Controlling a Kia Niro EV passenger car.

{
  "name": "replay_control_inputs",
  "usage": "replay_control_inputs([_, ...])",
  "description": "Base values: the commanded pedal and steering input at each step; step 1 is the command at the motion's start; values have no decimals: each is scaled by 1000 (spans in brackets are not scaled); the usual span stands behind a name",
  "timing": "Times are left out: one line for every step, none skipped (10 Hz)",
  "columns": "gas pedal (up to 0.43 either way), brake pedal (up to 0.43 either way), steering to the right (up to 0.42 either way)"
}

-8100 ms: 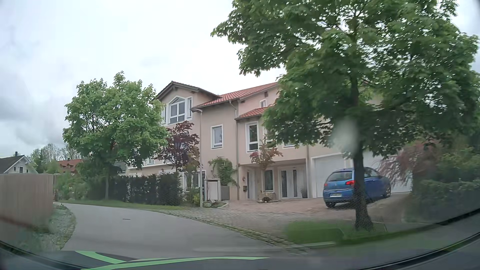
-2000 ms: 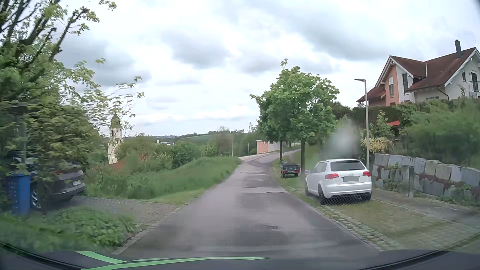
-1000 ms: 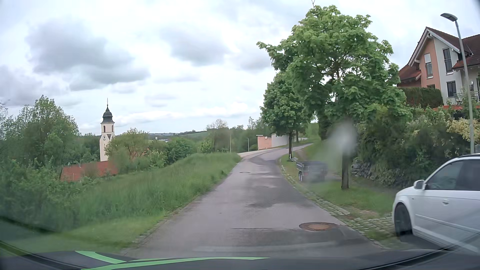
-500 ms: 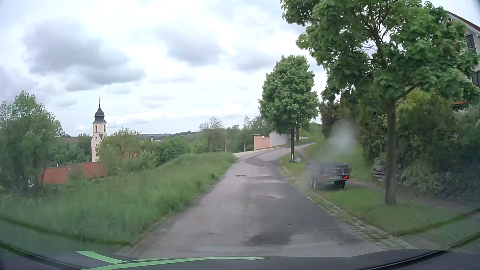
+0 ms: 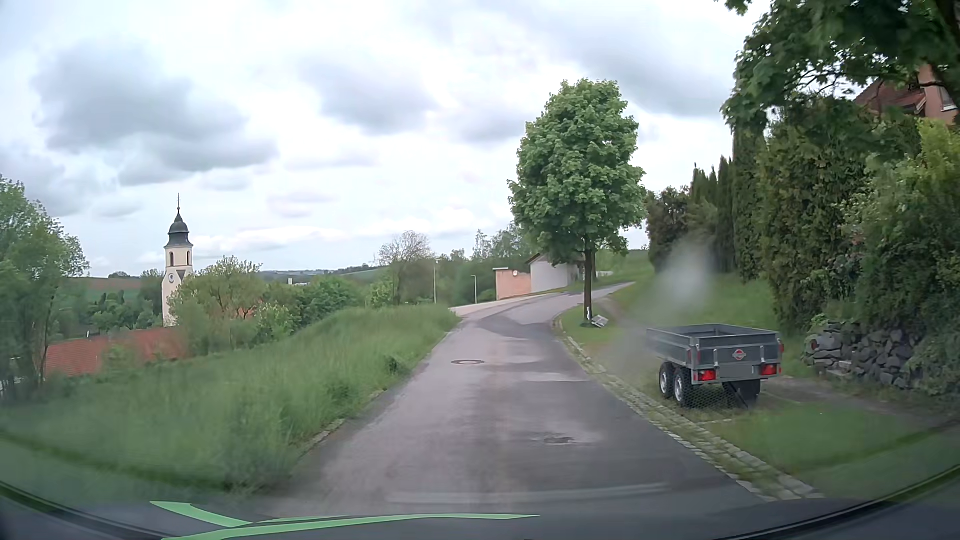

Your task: Follow the waypoints while adhering to traffic rules and regulations

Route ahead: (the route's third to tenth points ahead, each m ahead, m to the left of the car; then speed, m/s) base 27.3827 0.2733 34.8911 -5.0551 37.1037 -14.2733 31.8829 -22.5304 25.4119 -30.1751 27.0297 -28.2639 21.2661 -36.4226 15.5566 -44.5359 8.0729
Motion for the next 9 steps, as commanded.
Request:
replay_control_inputs([0,0,22])
replay_control_inputs([0,0,21])
replay_control_inputs([0,0,20])
replay_control_inputs([0,0,19])
replay_control_inputs([0,0,18])
replay_control_inputs([0,0,18])
replay_control_inputs([0,0,18])
replay_control_inputs([0,0,18])
replay_control_inputs([0,0,18])
